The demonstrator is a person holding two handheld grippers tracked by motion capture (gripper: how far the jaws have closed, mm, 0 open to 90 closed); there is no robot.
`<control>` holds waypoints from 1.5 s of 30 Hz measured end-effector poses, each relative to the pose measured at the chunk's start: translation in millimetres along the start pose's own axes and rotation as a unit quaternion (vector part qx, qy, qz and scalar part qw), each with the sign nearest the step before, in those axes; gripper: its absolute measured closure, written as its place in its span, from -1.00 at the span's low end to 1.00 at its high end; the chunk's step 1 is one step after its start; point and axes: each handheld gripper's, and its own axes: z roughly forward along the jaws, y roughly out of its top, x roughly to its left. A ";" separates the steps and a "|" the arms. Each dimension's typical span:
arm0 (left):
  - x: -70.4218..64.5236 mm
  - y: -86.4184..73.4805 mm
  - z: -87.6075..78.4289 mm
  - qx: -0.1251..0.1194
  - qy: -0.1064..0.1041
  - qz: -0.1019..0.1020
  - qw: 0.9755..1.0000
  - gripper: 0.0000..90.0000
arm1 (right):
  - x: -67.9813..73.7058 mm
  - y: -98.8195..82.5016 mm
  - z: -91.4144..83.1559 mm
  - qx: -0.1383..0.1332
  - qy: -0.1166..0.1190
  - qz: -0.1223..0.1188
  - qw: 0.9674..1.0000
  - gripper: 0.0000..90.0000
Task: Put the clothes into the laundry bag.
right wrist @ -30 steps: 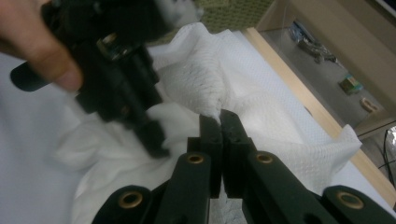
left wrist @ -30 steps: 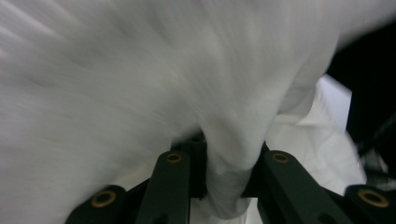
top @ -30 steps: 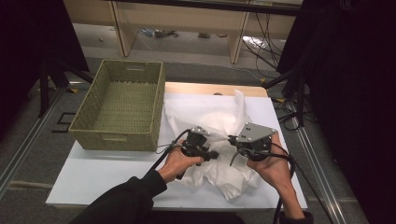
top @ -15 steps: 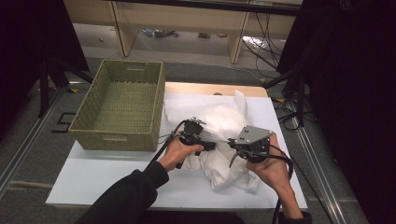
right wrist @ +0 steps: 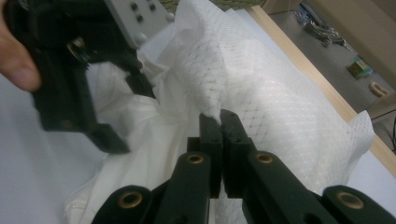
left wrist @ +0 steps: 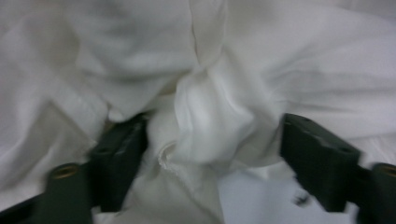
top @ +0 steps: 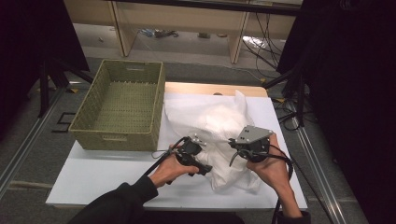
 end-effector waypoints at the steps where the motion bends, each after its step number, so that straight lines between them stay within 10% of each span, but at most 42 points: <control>1: -1.8 2.4 2.9 -0.004 0.002 0.014 1.000 -0.16 | -0.3 -0.6 0.9 -0.002 0.000 0.000 1.000 1.00; 4: -3.8 11.2 7.8 -0.033 -0.012 0.008 0.999 0.58 | 1.4 -3.4 2.0 0.007 0.004 0.011 1.000 1.00; 6: -11.3 20.6 6.7 -0.093 -0.036 -0.041 0.994 0.82 | 1.2 -2.7 2.1 -0.001 0.000 -0.006 1.000 1.00; 10: -7.4 50.1 -12.9 -0.137 -0.021 -0.031 0.990 0.85 | 4.3 3.5 -5.2 -0.007 0.003 -0.009 1.000 1.00; 17: 35.9 58.6 10.9 -0.141 0.006 -0.130 0.981 0.73 | 5.2 2.5 -5.1 -0.001 -0.001 -0.009 1.000 1.00; 23: 13.1 45.5 -4.5 -0.094 0.023 -0.065 0.993 -0.05 | 0.1 -7.0 -0.5 0.010 0.001 0.010 1.000 1.00; 31: -24.8 12.1 -31.8 -0.033 0.012 0.005 0.999 -0.63 | -2.6 -7.3 -2.8 0.006 -0.001 0.007 1.000 1.00; 32: -28.5 11.2 -25.9 -0.045 0.010 -0.009 0.999 -0.66 | -2.5 -7.3 -2.1 0.008 0.003 0.007 1.000 1.00; 39: -29.4 16.2 14.6 -0.018 0.007 0.024 1.000 -0.62 | -1.0 -10.8 1.8 0.015 0.003 0.021 1.000 1.00; 45: -8.9 31.2 19.0 -0.099 0.012 -0.002 0.995 0.79 | -2.8 -16.0 6.7 0.018 0.004 0.011 1.000 1.00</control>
